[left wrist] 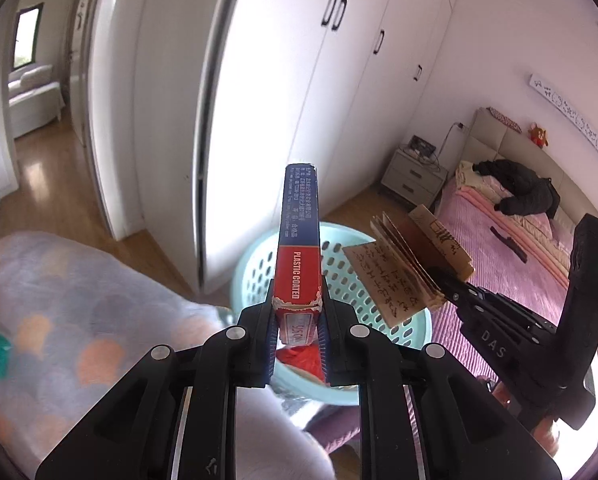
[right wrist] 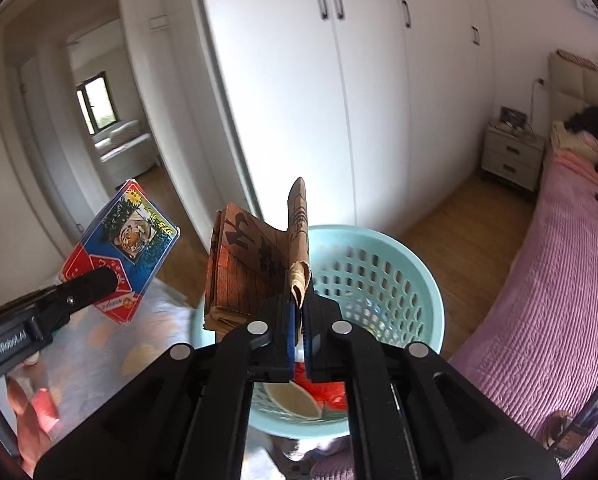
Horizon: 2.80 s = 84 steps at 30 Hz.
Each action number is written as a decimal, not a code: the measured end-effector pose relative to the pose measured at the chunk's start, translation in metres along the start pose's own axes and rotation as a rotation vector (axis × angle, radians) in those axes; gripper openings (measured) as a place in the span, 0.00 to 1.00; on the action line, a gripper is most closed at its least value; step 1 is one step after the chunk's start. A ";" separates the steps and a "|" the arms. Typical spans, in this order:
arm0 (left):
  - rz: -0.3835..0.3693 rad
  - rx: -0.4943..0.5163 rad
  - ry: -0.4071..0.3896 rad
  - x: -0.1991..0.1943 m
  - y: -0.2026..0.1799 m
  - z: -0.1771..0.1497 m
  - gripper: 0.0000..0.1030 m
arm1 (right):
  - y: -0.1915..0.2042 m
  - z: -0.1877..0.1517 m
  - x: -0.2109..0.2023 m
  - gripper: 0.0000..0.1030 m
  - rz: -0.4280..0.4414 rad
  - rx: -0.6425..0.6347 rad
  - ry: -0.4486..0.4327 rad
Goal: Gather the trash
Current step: 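Carry the box and paper bag to the basket and release both, then grasp the red-and-white paper cup with the left tool while the right tool grasps the pink packet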
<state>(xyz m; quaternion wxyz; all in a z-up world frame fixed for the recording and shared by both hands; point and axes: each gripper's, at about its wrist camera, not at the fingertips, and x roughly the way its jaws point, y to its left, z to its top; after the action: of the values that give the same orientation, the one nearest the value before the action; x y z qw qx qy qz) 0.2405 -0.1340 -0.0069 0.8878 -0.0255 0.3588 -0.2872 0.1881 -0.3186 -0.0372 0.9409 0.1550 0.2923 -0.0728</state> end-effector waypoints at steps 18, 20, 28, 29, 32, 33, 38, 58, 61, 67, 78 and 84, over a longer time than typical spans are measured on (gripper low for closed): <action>0.007 0.017 0.093 0.038 -0.009 -0.033 0.61 | -0.044 -0.037 0.024 0.40 0.008 0.121 0.096; 0.008 0.009 0.075 0.024 -0.013 -0.032 0.61 | -0.037 -0.035 0.013 0.40 0.029 0.111 0.085; 0.101 0.000 -0.092 -0.075 0.003 -0.048 0.61 | 0.032 -0.032 -0.039 0.45 0.148 -0.007 0.011; 0.126 -0.008 -0.112 -0.089 0.009 -0.051 0.61 | 0.044 -0.033 -0.045 0.45 0.170 -0.029 0.004; 0.202 -0.022 -0.165 -0.126 0.025 -0.058 0.61 | 0.080 -0.039 -0.060 0.46 0.229 -0.096 -0.015; 0.240 -0.033 -0.180 -0.139 0.035 -0.062 0.61 | 0.091 -0.041 -0.064 0.46 0.244 -0.121 -0.023; 0.370 -0.111 -0.220 -0.185 0.081 -0.076 0.68 | 0.151 -0.062 -0.075 0.46 0.361 -0.225 -0.013; 0.450 -0.419 -0.036 -0.167 0.267 -0.108 0.79 | 0.301 -0.171 -0.044 0.62 0.514 -0.537 0.189; 0.466 -0.426 0.000 -0.155 0.272 -0.111 0.79 | 0.299 -0.173 -0.033 0.63 0.516 -0.540 0.236; 0.470 -0.436 0.003 -0.148 0.281 -0.118 0.79 | 0.302 -0.177 -0.023 0.63 0.546 -0.563 0.309; 0.503 -0.408 -0.012 -0.144 0.278 -0.116 0.70 | 0.312 -0.188 -0.024 0.63 0.476 -0.630 0.311; 0.529 -0.400 -0.054 -0.150 0.274 -0.115 0.70 | 0.311 -0.188 -0.025 0.57 0.452 -0.638 0.297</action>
<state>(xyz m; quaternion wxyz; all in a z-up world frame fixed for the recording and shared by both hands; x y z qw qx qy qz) 0.2142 0.1924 -0.0676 0.9181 -0.1129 0.3788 0.0304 0.1392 0.0387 -0.0925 0.8817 -0.0751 0.3912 0.2528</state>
